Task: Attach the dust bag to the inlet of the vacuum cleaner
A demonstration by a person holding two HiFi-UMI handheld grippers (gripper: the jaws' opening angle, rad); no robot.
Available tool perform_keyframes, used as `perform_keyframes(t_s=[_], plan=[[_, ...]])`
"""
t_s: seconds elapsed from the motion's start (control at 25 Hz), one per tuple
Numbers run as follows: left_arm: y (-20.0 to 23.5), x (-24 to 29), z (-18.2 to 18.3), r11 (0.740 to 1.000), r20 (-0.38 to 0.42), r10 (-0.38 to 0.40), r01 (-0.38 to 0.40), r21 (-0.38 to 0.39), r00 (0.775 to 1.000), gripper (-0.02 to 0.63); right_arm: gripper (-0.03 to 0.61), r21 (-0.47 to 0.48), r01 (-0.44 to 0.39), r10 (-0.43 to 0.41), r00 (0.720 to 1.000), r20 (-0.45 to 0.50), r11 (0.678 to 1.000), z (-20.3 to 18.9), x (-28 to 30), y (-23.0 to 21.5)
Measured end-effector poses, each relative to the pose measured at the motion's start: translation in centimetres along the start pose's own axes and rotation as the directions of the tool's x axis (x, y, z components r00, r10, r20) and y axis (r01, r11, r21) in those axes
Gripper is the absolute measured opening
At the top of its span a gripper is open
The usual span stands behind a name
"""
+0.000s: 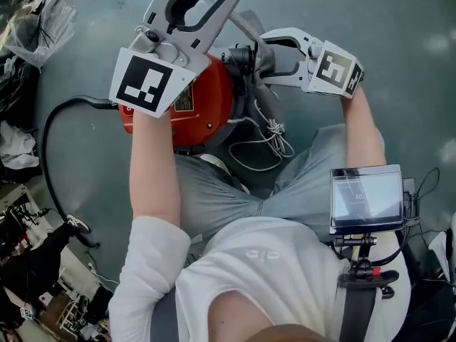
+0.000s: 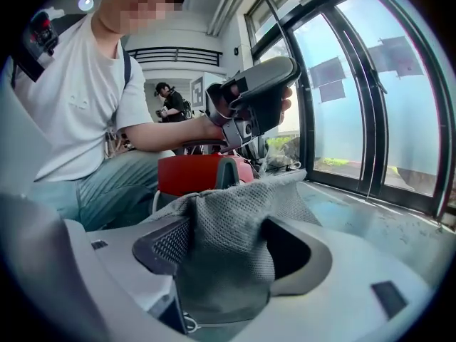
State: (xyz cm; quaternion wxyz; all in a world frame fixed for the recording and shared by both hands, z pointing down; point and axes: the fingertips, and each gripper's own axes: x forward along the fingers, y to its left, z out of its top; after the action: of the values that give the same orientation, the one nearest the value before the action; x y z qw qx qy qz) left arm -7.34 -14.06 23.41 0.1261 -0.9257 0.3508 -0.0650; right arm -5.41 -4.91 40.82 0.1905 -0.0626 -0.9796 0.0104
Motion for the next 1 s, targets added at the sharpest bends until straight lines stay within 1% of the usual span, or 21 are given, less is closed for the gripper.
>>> perform_keyframes(t_s=[0.08, 0.16, 0.24, 0.28, 0.32, 0.36, 0.4, 0.44, 0.48, 0.56, 0.6, 0.64, 0.68, 0.72, 0.76, 0.8, 0.84, 0.88, 0.92, 0.96, 1.0], plan=[[-0.6, 0.2, -0.5, 1.0, -0.021, -0.023, 0.024, 0.01, 1.0, 0.078, 0.313, 0.004, 0.025, -0.025, 1.0, -0.002, 1.0, -0.2, 0.2, -0.1], [-1.1, 0.5, -0.9, 0.999, -0.038, -0.043, 0.044, 0.022, 0.998, 0.078, 0.313, 0.02, 0.005, -0.005, 1.0, 0.0, 1.0, -0.7, -0.3, 0.0], [-1.2, 0.9, -0.7, 0.998, -0.055, -0.043, 0.045, 0.038, 0.998, 0.078, 0.311, 0.043, -0.028, 0.028, 1.0, 0.004, 0.999, -1.2, -2.1, -0.3], [-1.5, 1.2, -0.3, 0.997, -0.072, -0.05, 0.054, 0.053, 0.996, 0.078, 0.311, 0.058, -0.017, 0.016, 1.0, 0.014, 0.998, -1.3, -3.6, -0.9], [-2.1, 1.4, -0.1, 0.993, -0.104, -0.078, 0.086, 0.075, 0.991, 0.077, 0.311, 0.079, 0.022, -0.025, 0.999, 0.034, 0.997, -1.3, -5.3, -2.0], [-3.3, 1.7, -0.3, 0.985, -0.155, -0.131, 0.146, 0.09, 0.979, 0.078, 0.312, 0.108, 0.081, -0.089, 0.994, 0.064, 0.991, -1.2, -7.2, -3.4], [-4.8, 2.1, -1.0, 0.97, -0.218, -0.205, 0.228, 0.087, 0.954, 0.078, 0.311, 0.145, 0.147, -0.162, 0.982, 0.099, 0.978, -1.1, -8.9, -5.0], [-6.4, 2.6, -2.2, 0.944, -0.282, -0.288, 0.321, 0.077, 0.915, 0.078, 0.311, 0.183, 0.207, -0.232, 0.964, 0.129, 0.961, -0.9, -10.3, -6.5], [-7.6, 3.4, -3.6, 0.909, -0.343, -0.36, 0.409, 0.08, 0.867, 0.078, 0.311, 0.211, 0.255, -0.289, 0.946, 0.15, 0.944, -0.7, -11.2, -7.7], [-8.6, 5.4, -6.4, 0.839, -0.457, -0.435, 0.533, 0.107, 0.776, 0.077, 0.311, 0.232, 0.312, -0.352, 0.924, 0.153, 0.921, -0.6, -11.9, -9.1], [-9.1, 6.1, -7.5, 0.802, -0.505, -0.477, 0.591, 0.084, 0.719, 0.075, 0.311, 0.235, 0.327, -0.364, 0.921, 0.136, 0.915, -0.9, -11.9, -9.3], [-10.0, 6.4, -8.6, 0.753, -0.551, -0.54, 0.658, 0.021, 0.636, 0.074, 0.311, 0.242, 0.34, -0.374, 0.921, 0.112, 0.909, -1.4, -12.0, -9.4], [-11.0, 6.0, -10.0, 0.69, -0.6, -0.602, 0.721, -0.06, 0.526, 0.074, 0.311, 0.259, 0.356, -0.389, 0.917, 0.085, 0.898, -2.1, -12.4, -9.7], [-11.8, 5.1, -11.7, 0.623, -0.658, -0.635, 0.772, -0.127, 0.405, 0.074, 0.311, 0.286, 0.379, -0.412, 0.909, 0.061, 0.88, -2.9, -13.1, -10.1], [-12.2, 3.8, -13.4, 0.563, -0.717, -0.631, 0.81, -0.162, 0.295, 0.068, 0.311, 0.322, 0.405, -0.441, 0.896, 0.045, 0.856, -3.7, -14.0, -10.5], [-12.4, 2.5, -14.8, 0.514, -0.763, -0.609, 0.841, -0.17, 0.219, 0.063, 0.311, 0.359, 0.428, -0.472, 0.881, 0.039, 0.829, -4.2, -14.9, -11.0], [-12.3, 1.6, -15.4, 0.479, -0.783, -0.594, 0.863, -0.161, 0.184, 0.063, 0.311, 0.39, 0.445, -0.499, 0.866, 0.044, 0.806, -4.3, -15.6, -11.4], [-12.2, 1.3, -15.3, 0.456, -0.785, -0.594, 0.878, -0.146, 0.178, 0.064, 0.311, 0.411, 0.454, -0.519, 0.853, 0.057, 0.791, -4.0, -16.1, -11.7], [-11.9, 1.2, -14.8, 0.437, -0.779, -0.6, 0.89, -0.132, 0.179, 0.064, 0.311, 0.42, 0.457, -0.531, 0.845, 0.071, 0.784, -3.6, -16.3, -11.9], [-11.6, 1.2, -14.0, 0.418, -0.774, -0.609, 0.899, -0.128, 0.173, 0.064, 0.311, 0.423, 0.458, -0.535, 0.841, 0.081, 0.782, -3.2, -16.2, -11.9], [-11.4, 1.1, -13.1, 0.398, -0.767, -0.622, 0.907, -0.138, 0.156, 0.064, 0.311, 0.421, 0.455, -0.534, 0.841, 0.085, 0.785, -2.9, -15.9, -11.9]])
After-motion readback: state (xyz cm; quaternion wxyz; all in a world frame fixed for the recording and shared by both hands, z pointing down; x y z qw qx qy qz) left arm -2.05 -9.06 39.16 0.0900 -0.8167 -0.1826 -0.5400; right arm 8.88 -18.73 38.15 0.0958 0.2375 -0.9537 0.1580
